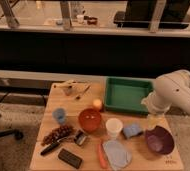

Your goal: Place banana in table surface

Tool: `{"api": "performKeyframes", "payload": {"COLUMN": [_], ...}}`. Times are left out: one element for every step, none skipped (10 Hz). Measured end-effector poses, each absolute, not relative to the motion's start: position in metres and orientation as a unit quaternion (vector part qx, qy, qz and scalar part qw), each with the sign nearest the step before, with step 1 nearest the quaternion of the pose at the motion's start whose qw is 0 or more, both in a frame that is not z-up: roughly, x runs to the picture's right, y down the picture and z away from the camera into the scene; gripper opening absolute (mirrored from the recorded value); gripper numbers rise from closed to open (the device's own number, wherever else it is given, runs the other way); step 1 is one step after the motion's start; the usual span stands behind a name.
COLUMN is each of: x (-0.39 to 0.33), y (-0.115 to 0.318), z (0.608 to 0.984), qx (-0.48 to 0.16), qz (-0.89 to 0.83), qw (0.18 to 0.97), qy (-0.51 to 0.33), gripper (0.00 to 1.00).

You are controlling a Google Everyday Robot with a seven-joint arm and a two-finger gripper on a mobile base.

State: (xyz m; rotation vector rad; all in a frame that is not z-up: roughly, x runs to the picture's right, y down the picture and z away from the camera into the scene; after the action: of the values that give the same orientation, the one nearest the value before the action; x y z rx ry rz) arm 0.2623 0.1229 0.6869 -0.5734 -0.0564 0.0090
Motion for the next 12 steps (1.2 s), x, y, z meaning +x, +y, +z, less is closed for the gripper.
{"api": "performKeyframes", "payload": {"x": [0.253, 0.243, 0.232, 0.227, 0.221, 0.214, 0.206, 0.200, 0.193, 0.188, 0.181, 0.173], "y": [0.123, 0.123, 0.123, 0.123, 0.123, 0.124, 0.124, 0.125, 0.125, 0.127, 0.128, 0.129], "z": [0.688, 0.689, 0.690, 0.690, 0.690, 0.690, 0.689, 0.688, 0.688, 0.687, 0.686, 0.686], "qx": [-0.285, -0.287, -0.289, -0.290, -0.292, -0.295, -0.297, -0.298, -0.299, -0.301, -0.303, -0.305], "qz": [0.002, -0.002, -0.006, -0.008, -0.010, -0.014, -0.019, -0.023, -0.028, -0.030, -0.034, -0.039], "qw": [0.958, 0.957, 0.955, 0.955, 0.953, 0.952, 0.950, 0.949, 0.948, 0.947, 0.946, 0.944], "qy": [-0.038, -0.048, -0.060, -0.068, -0.075, -0.084, -0.091, -0.096, -0.103, -0.107, -0.112, -0.117], "gripper": [0.80, 0.80, 0.80, 0.80, 0.80, 0.80, 0.80, 0.80, 0.80, 0.80, 0.80, 0.80]}}
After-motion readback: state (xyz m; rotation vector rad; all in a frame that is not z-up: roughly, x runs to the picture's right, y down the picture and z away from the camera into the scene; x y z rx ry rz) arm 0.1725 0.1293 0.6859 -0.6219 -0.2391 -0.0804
